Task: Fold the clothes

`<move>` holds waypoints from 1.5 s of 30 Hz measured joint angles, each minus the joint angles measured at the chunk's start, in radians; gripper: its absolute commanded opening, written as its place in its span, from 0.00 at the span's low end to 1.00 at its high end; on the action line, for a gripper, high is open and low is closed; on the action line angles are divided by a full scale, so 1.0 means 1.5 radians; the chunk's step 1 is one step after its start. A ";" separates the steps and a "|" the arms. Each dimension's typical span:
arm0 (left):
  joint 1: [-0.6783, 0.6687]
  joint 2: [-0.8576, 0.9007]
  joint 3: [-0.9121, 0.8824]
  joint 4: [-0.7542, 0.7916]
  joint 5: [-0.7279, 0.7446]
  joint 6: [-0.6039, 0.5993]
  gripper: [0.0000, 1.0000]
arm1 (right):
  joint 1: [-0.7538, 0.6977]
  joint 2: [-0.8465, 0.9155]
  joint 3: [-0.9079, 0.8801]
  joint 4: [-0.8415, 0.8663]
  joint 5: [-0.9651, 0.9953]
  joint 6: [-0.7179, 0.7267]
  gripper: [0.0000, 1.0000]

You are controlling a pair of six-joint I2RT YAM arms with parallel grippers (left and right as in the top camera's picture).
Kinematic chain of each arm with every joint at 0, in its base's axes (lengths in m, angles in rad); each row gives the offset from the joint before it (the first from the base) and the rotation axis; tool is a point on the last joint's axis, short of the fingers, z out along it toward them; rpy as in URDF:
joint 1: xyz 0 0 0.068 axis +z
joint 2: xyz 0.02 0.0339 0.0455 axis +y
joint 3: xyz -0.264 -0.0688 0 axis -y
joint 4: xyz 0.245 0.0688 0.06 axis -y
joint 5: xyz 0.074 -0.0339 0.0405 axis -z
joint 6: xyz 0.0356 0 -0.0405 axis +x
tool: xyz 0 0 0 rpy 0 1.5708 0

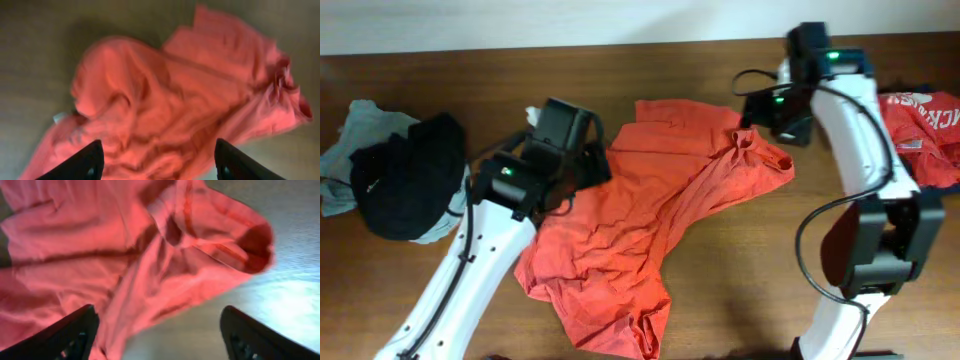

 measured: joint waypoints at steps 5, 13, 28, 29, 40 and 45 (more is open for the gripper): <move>0.043 0.013 0.000 0.025 -0.042 0.000 0.70 | 0.029 0.000 -0.041 0.072 0.056 0.064 0.67; 0.061 0.085 0.000 0.026 -0.057 0.000 0.70 | 0.032 0.000 -0.134 0.164 0.124 0.097 0.67; 0.061 0.112 0.000 0.042 -0.067 0.000 0.70 | 0.032 0.002 -0.251 0.326 0.140 0.102 0.37; 0.061 0.112 0.000 0.042 -0.067 0.000 0.70 | 0.032 0.002 -0.251 0.327 0.141 0.102 0.34; 0.061 0.117 0.000 0.044 -0.067 0.013 0.70 | 0.032 0.016 -0.252 0.324 0.156 0.101 0.04; 0.061 0.117 0.000 0.050 -0.067 0.013 0.70 | 0.032 0.016 -0.252 0.309 0.174 0.101 0.04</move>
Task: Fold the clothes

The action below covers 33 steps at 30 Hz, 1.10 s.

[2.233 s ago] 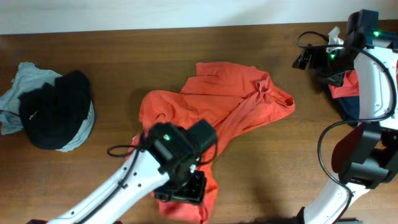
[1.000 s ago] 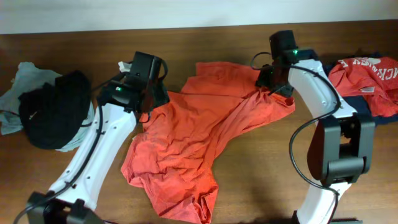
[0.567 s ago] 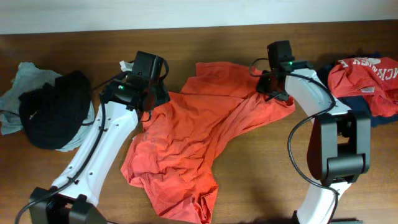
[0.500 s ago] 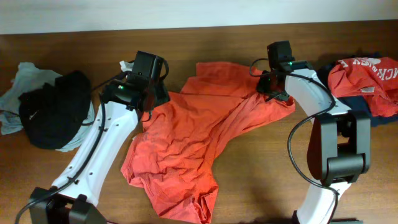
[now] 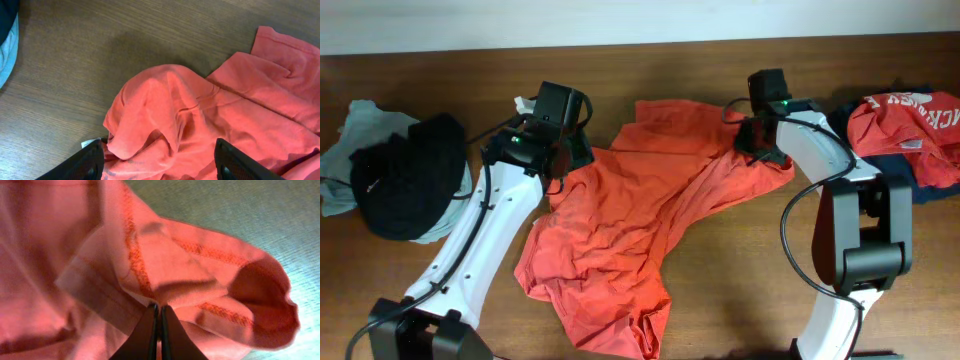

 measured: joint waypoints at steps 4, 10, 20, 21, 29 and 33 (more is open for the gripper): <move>0.000 0.000 0.000 0.011 0.000 0.005 0.70 | -0.004 -0.002 0.011 -0.072 0.008 0.000 0.04; 0.000 0.000 0.000 0.038 -0.001 0.028 0.69 | -0.026 -0.091 0.073 -0.256 0.012 -0.006 0.04; 0.000 0.000 0.000 0.040 -0.001 0.043 0.69 | -0.129 -0.238 0.111 -0.352 0.009 -0.044 0.04; 0.000 0.000 0.000 0.040 -0.001 0.043 0.69 | -0.140 -0.237 0.111 -0.350 0.009 -0.051 0.04; 0.000 0.000 0.000 0.041 -0.001 0.043 0.68 | -0.179 -0.236 0.111 -0.394 0.013 -0.060 0.04; 0.000 0.000 0.000 0.041 0.000 0.046 0.68 | -0.214 -0.236 0.111 -0.472 0.055 -0.042 0.04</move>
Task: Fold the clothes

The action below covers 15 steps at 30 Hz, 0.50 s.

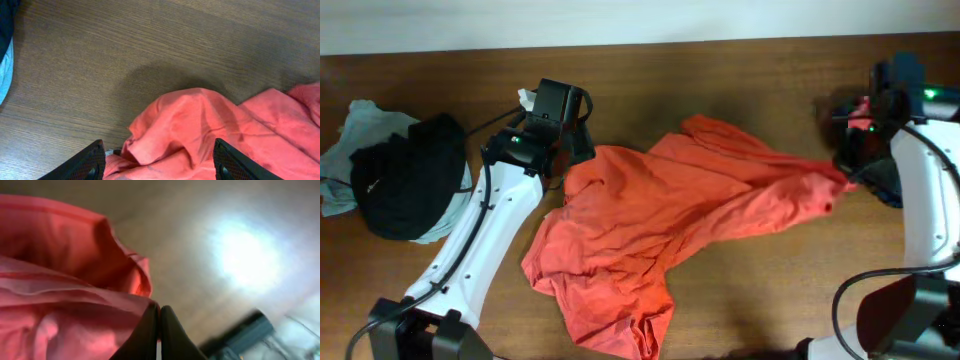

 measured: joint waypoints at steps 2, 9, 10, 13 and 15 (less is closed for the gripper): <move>0.000 0.000 0.000 0.000 0.000 0.006 0.68 | -0.013 0.000 0.000 -0.011 0.011 0.004 0.04; 0.000 0.000 0.000 -0.010 0.000 0.034 0.68 | -0.075 0.000 0.000 -0.032 0.034 0.005 0.41; 0.000 0.000 0.000 -0.013 0.000 0.037 0.68 | -0.081 0.000 0.000 -0.027 0.034 -0.002 0.69; 0.000 0.000 0.000 -0.017 0.000 0.043 0.68 | -0.092 0.000 0.002 0.018 -0.014 -0.068 0.99; 0.000 0.000 0.000 -0.018 0.000 0.045 0.67 | -0.089 0.000 0.009 0.046 -0.069 -0.125 0.99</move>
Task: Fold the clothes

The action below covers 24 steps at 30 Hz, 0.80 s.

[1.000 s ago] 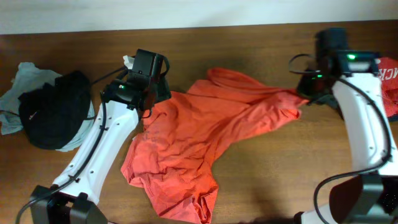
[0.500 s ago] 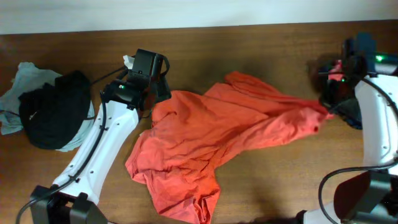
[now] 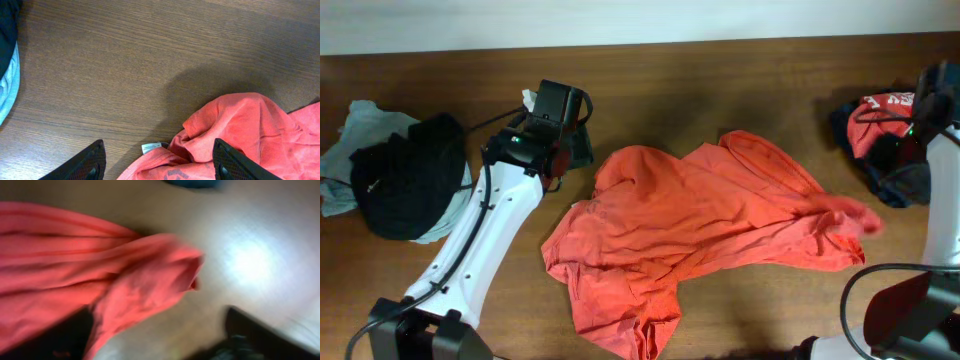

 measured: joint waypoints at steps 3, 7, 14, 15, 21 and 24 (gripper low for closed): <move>0.000 0.000 0.000 0.000 0.000 0.002 0.64 | 0.022 0.000 0.013 0.048 -0.057 -0.059 0.99; 0.000 0.005 0.000 0.009 0.011 0.007 0.64 | 0.092 0.000 0.023 0.139 -0.099 -0.103 0.99; 0.000 0.091 0.000 0.092 0.052 0.042 0.62 | 0.218 0.063 0.032 0.273 -0.123 -0.128 0.99; 0.000 0.109 0.000 0.116 0.058 0.051 0.62 | 0.230 0.083 0.033 0.288 -0.126 -0.127 1.00; 0.000 0.195 -0.001 0.217 0.076 0.080 0.60 | 0.256 0.184 0.032 0.313 -0.132 -0.117 0.98; 0.000 0.226 -0.001 0.270 0.102 0.097 0.61 | 0.262 0.212 0.032 0.315 -0.132 -0.114 0.97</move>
